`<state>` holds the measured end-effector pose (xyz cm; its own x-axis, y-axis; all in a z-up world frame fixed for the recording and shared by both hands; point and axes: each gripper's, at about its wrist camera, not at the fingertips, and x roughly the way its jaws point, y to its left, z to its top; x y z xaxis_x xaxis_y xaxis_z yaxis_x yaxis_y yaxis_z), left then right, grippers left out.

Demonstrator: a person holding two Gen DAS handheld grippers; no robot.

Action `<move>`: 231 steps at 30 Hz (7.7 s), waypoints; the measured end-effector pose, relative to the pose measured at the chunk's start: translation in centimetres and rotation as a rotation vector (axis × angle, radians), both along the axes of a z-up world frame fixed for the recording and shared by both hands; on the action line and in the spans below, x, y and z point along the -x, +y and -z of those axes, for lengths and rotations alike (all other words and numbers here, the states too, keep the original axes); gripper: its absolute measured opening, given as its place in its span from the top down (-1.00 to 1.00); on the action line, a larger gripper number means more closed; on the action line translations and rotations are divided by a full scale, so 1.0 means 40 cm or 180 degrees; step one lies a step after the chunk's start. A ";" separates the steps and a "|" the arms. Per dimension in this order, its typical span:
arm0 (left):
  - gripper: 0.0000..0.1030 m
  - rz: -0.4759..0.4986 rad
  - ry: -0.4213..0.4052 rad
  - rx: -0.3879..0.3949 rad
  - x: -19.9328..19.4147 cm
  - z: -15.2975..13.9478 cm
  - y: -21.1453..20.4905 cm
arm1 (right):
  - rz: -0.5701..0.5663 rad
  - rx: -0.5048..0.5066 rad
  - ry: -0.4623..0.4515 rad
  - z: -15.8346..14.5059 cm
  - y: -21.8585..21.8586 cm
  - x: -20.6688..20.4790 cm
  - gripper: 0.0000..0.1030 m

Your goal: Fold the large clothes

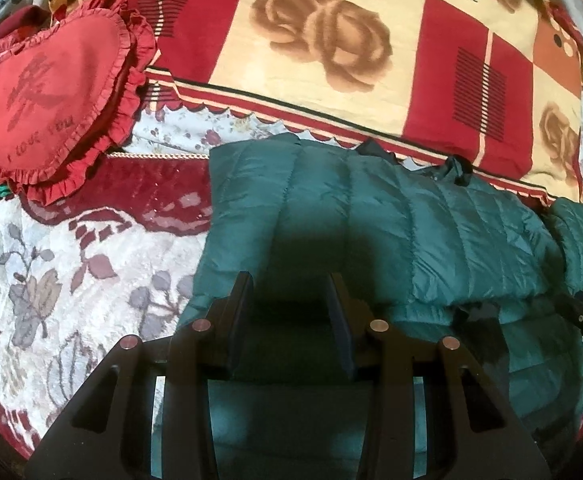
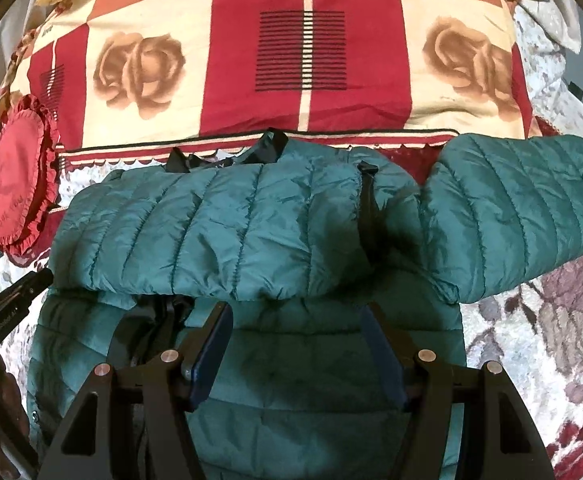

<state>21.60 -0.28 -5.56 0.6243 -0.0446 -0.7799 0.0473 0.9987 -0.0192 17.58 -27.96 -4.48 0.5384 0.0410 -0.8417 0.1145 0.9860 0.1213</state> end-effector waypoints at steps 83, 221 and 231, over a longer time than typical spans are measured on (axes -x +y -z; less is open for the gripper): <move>0.28 0.0132 0.0046 0.0050 0.045 0.020 -0.033 | 0.1297 0.0039 -0.1153 -0.304 -0.721 0.019 0.71; 0.28 -0.0114 0.0369 0.0829 -0.093 0.026 0.061 | -0.0855 -0.0884 -0.0201 -0.092 0.047 0.063 -0.44; -0.04 -0.0207 0.0428 0.0997 -0.110 0.051 0.070 | -0.0882 -0.0914 -0.0204 -0.083 0.063 0.072 -0.46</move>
